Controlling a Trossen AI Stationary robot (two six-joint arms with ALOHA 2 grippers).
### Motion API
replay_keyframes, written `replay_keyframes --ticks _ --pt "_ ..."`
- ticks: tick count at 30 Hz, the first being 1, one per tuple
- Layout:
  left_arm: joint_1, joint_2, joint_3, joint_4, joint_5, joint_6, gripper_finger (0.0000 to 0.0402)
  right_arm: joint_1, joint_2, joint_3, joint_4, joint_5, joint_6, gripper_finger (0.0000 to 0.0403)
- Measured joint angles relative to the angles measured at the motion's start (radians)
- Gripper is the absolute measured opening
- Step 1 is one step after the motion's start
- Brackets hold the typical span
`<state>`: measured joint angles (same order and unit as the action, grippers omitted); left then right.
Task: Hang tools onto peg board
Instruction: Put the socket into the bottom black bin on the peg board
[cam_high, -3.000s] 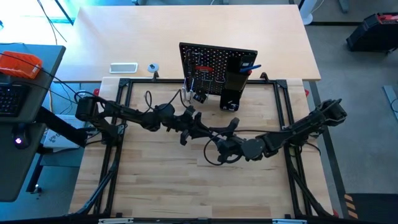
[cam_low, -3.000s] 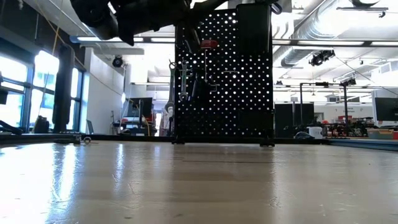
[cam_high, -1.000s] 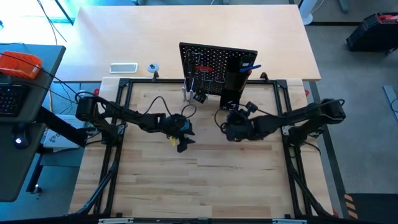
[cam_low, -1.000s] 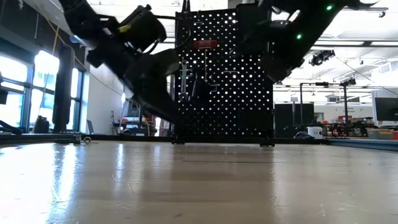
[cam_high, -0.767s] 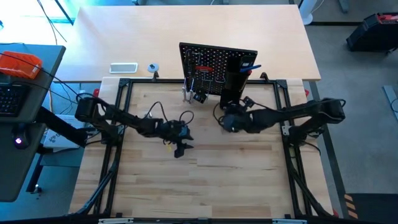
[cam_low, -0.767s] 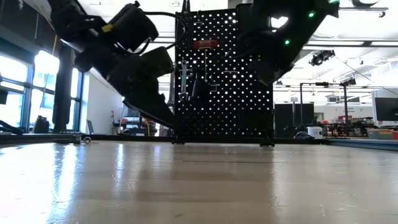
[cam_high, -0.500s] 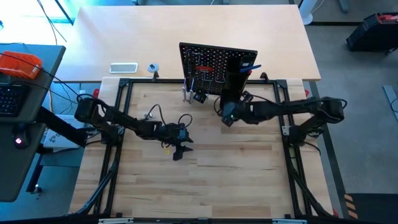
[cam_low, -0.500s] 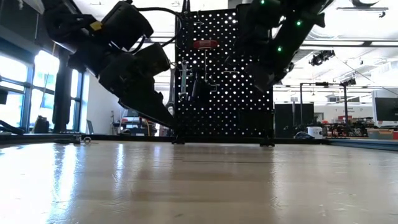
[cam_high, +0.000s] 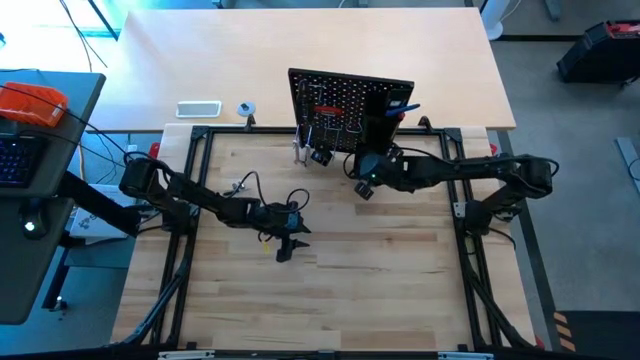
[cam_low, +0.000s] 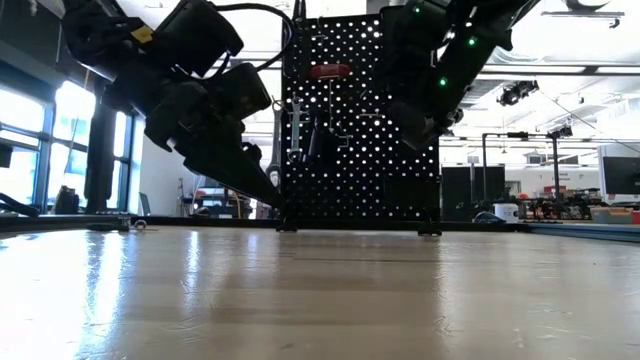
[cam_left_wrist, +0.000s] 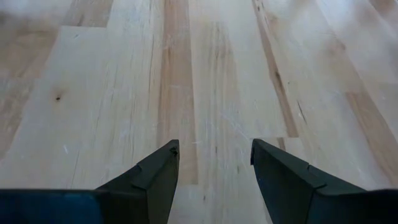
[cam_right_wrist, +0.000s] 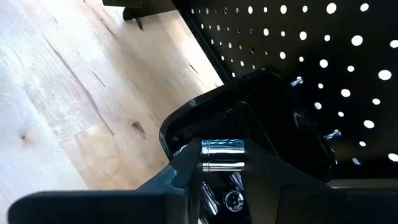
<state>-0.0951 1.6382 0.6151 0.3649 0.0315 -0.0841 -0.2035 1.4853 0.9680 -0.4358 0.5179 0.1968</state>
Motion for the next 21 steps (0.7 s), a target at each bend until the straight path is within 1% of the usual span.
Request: replay_keyframes --ticks 7,9,14,16,18,21 --pt "0.000 0.000 0.000 0.000 0.000 -0.008 0.0195 0.001 0.000 0.000 0.000 0.000 -0.022 0.0092" --pt "0.000 0.000 0.000 0.000 0.000 -0.012 0.0195 0.001 0.000 0.000 0.000 0.001 -0.022 0.0106" --pt "0.000 0.000 0.000 0.000 0.000 -0.023 0.0195 0.001 0.000 0.000 0.001 0.008 -0.018 0.0162" --pt "0.000 0.000 0.000 -0.001 0.000 -0.027 0.0195 0.001 0.000 0.000 0.000 0.016 -0.014 0.0178" --pt "0.000 0.000 0.000 -0.002 0.000 -0.029 0.0195 0.001 0.000 0.000 0.000 0.018 -0.014 0.0186" --pt "0.000 0.000 0.000 -0.009 0.000 -0.035 0.0195 0.006 0.000 0.000 0.000 0.022 -0.006 0.0189"
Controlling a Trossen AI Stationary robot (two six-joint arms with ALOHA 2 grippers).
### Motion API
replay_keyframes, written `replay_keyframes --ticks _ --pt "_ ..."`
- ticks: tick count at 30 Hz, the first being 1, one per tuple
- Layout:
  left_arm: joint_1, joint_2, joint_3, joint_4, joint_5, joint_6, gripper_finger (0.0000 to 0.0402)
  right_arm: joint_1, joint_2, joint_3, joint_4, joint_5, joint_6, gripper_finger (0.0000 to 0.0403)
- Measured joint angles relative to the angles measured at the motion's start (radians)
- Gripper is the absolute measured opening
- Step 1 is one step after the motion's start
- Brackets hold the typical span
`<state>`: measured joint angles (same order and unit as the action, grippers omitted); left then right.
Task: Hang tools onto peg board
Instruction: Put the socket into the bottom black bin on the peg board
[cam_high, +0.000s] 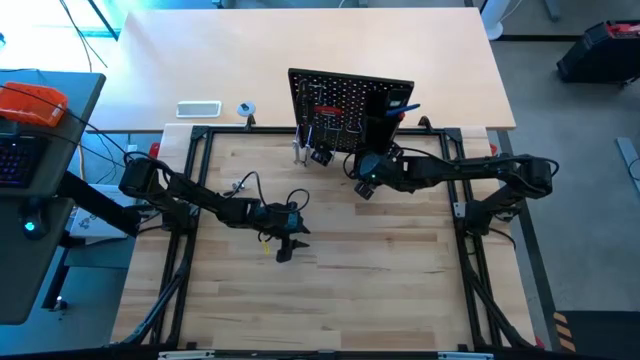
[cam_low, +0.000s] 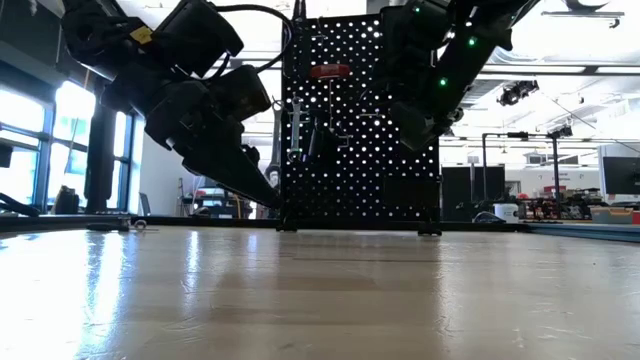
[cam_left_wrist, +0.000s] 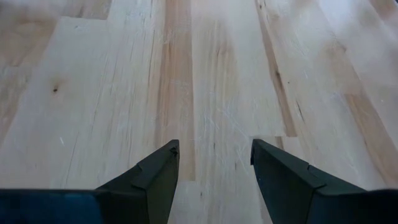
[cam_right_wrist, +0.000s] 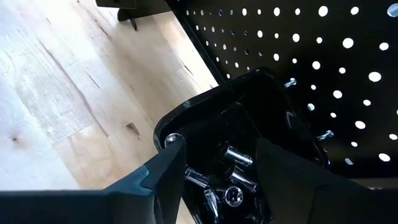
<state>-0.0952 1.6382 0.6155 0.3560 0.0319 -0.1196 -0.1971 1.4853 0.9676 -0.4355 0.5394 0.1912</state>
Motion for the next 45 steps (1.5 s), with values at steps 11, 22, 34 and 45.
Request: replay_keyframes --ticks 11,22,34,45 --pt "0.009 -0.054 0.000 -0.203 -0.197 -0.011 0.0195 0.099 0.000 0.000 0.001 0.019 -0.013 0.0188" --pt "0.055 -0.278 0.000 -0.517 -0.428 -0.074 0.0195 0.224 0.000 0.000 -0.004 0.019 -0.021 0.0187" --pt "0.122 -0.525 0.000 -0.877 -0.618 -0.273 0.0195 0.353 0.000 0.000 -0.058 0.017 -0.009 0.0187" --pt "0.182 -0.648 0.000 -0.947 -0.640 -0.328 0.0195 0.437 0.000 0.000 -0.094 0.024 0.032 0.0188"
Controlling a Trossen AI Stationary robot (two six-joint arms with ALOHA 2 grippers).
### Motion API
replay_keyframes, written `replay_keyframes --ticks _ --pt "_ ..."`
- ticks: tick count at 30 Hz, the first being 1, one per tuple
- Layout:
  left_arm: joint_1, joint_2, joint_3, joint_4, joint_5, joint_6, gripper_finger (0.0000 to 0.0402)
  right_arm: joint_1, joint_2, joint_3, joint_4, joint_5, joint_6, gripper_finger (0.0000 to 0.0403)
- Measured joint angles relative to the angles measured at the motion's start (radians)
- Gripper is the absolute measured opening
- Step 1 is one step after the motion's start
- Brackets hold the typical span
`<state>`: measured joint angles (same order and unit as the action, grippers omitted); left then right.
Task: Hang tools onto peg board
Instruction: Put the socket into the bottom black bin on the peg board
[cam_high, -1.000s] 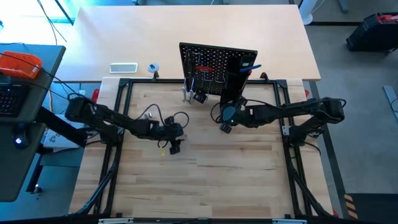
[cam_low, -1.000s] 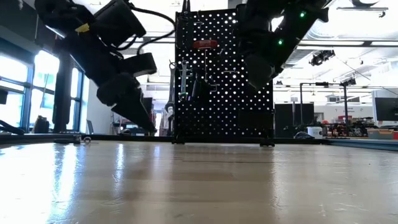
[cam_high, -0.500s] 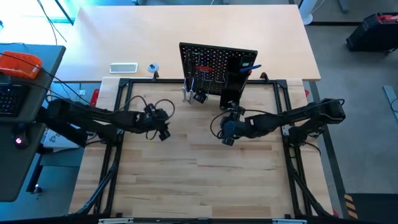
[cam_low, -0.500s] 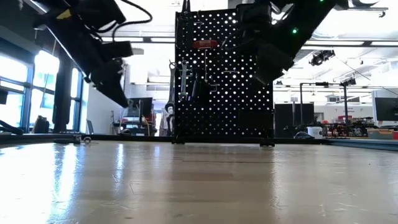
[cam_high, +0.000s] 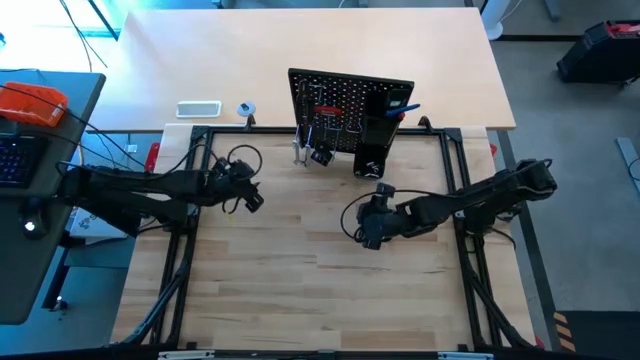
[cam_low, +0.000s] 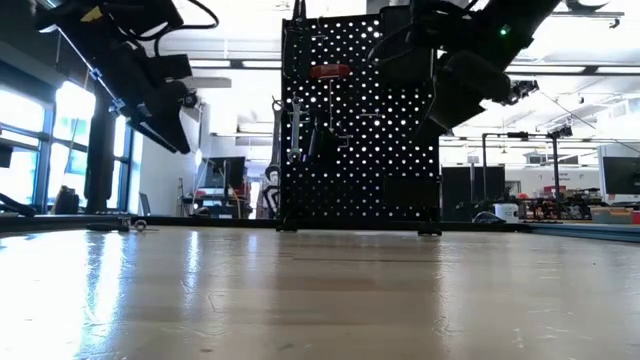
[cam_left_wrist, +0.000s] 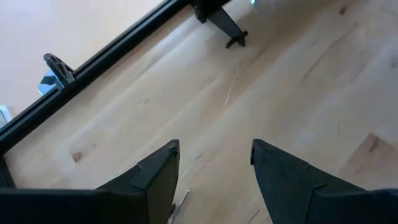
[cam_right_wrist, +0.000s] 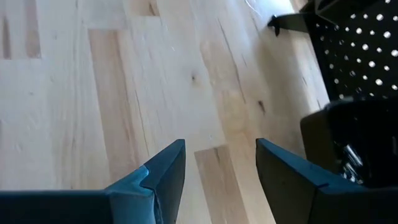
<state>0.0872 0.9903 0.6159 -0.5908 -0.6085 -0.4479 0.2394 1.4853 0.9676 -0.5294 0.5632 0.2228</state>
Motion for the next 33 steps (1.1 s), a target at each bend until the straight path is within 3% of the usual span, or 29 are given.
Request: replay_keyframes --ticks 16,33 --pt "0.039 -0.030 0.000 -0.118 0.008 -0.042 0.0195 0.105 0.000 0.000 -0.095 0.084 0.144 0.0188" --pt "0.079 -0.030 0.000 -0.119 0.006 -0.030 0.0195 0.143 0.000 0.000 -0.129 0.111 0.207 0.0188"
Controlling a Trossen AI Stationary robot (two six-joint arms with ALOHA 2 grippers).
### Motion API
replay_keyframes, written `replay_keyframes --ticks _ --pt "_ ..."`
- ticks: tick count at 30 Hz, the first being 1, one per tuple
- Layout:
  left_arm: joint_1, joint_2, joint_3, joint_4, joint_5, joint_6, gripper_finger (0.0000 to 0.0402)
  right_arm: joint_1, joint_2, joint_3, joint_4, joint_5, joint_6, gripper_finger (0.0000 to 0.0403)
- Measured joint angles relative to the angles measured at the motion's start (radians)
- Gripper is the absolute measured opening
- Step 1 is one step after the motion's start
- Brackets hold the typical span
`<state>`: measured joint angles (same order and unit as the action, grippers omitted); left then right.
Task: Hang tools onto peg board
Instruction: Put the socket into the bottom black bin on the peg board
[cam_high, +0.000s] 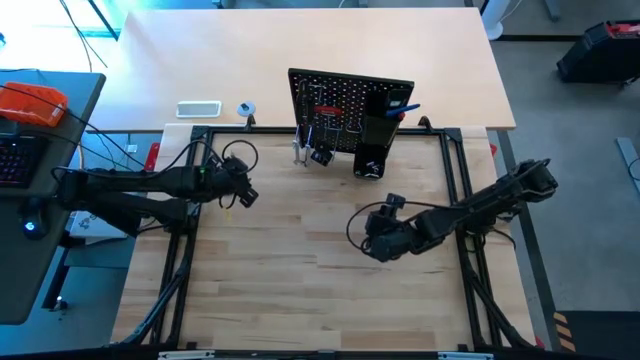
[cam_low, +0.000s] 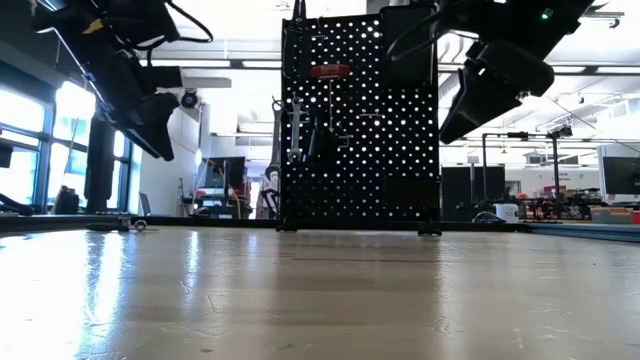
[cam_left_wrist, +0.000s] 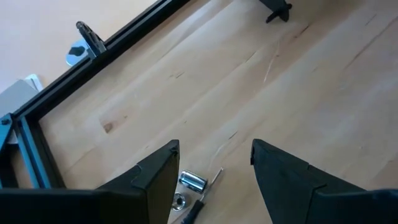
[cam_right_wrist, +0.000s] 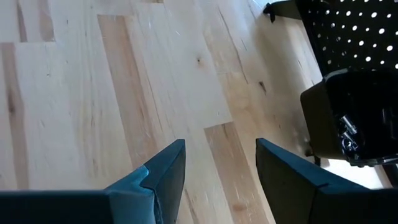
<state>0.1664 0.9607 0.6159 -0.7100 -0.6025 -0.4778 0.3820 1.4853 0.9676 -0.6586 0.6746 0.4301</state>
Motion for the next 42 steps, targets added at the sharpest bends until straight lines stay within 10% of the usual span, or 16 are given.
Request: replay_keyframes --ticks 30,42 --pt "0.079 -0.168 -0.316 0.579 0.098 0.058 0.0195 0.018 0.035 -0.002 0.083 0.091 -0.077 0.0188" --pt "0.158 -0.176 -0.380 0.593 0.140 -0.033 0.0195 -0.060 0.036 -0.230 0.674 -0.116 -0.271 0.0188"
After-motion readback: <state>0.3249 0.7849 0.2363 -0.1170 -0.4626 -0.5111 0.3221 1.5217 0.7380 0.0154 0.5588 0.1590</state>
